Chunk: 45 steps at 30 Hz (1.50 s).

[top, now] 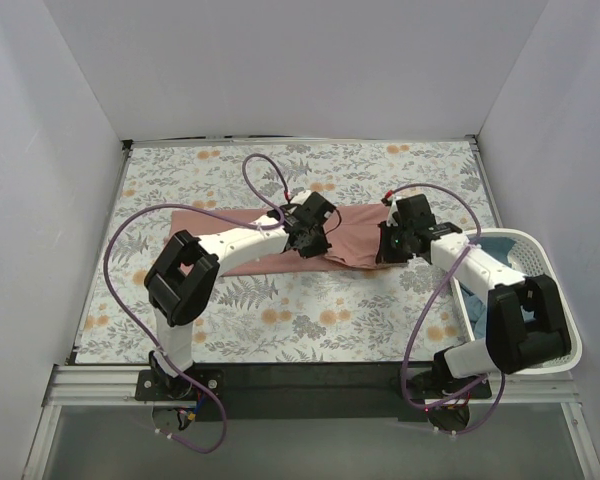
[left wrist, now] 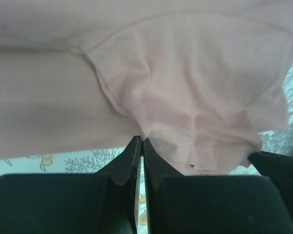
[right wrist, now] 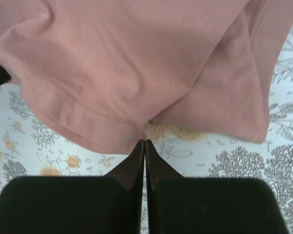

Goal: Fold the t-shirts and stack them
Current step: Fold the tshirt

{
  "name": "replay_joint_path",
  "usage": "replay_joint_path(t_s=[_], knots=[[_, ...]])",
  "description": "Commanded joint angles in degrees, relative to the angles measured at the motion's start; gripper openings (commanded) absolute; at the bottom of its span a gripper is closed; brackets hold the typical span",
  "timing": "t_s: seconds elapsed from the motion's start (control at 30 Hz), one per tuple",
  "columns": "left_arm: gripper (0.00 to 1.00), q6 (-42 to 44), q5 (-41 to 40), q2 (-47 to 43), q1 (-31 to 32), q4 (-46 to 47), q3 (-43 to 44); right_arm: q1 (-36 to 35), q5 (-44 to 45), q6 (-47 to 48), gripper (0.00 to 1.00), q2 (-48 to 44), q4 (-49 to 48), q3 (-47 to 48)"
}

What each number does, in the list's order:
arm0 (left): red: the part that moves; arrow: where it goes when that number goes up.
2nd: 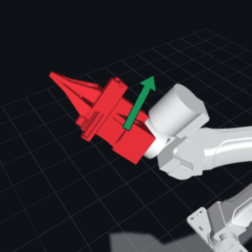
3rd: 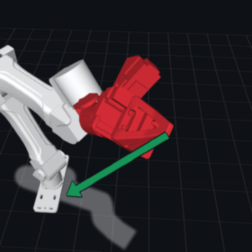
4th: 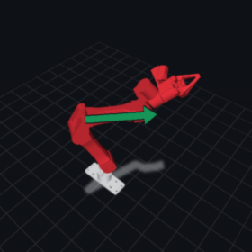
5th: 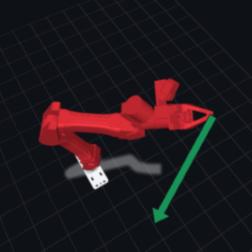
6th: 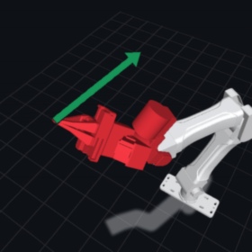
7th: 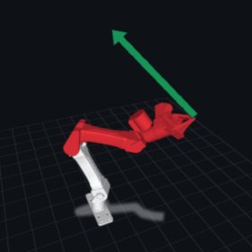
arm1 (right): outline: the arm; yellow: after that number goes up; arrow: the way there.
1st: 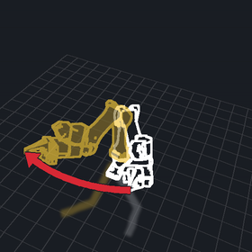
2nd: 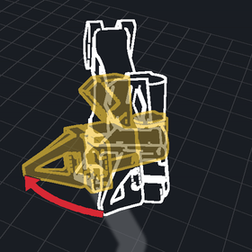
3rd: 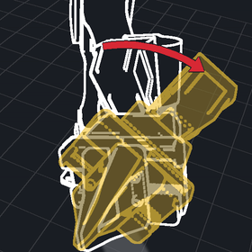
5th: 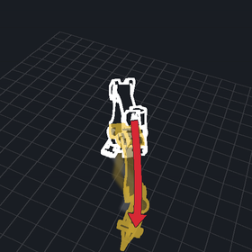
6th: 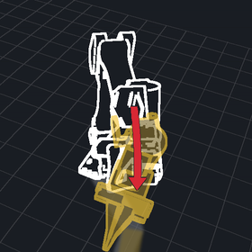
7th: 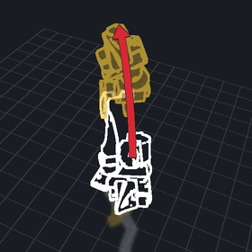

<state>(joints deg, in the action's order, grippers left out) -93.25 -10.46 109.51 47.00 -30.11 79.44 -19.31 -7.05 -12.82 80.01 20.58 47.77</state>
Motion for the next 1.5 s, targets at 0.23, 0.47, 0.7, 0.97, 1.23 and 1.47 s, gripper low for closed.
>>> replay_joint_path(t_s=[0.23,0.47,0.7,0.97,1.23,1.47], knots=[[0.00,3.25,2.20,5.27,-6.39,-1.88,9.76,2.70,-3.23,1.66,0.01,12.97,7.02,16.82],[0.00,4.39,4.13,9.66,-9.38,-1.53,14.16,4.89,-6.13,0.95,0.03,20.09,7.90,22.45],[0.08,4.92,5.27,12.13,-9.47,-0.13,15.84,7.09,-8.24,-0.10,0.07,23.09,7.90,25.62],[0.56,5.19,2.73,6.43,-9.47,3.65,11.71,7.71,-5.89,-2.30,0.26,24.24,5.62,28.52],[0.75,10.09,-4.12,-5.18,-9.82,8.57,0.55,7.62,-8.32,-3.35,0.36,13.09,-4.75,16.59],[0.73,20.12,-8.61,-9.76,-19.91,8.84,-8.41,7.71,-11.23,-9.75,0.36,6.66,-12.92,1.83]])
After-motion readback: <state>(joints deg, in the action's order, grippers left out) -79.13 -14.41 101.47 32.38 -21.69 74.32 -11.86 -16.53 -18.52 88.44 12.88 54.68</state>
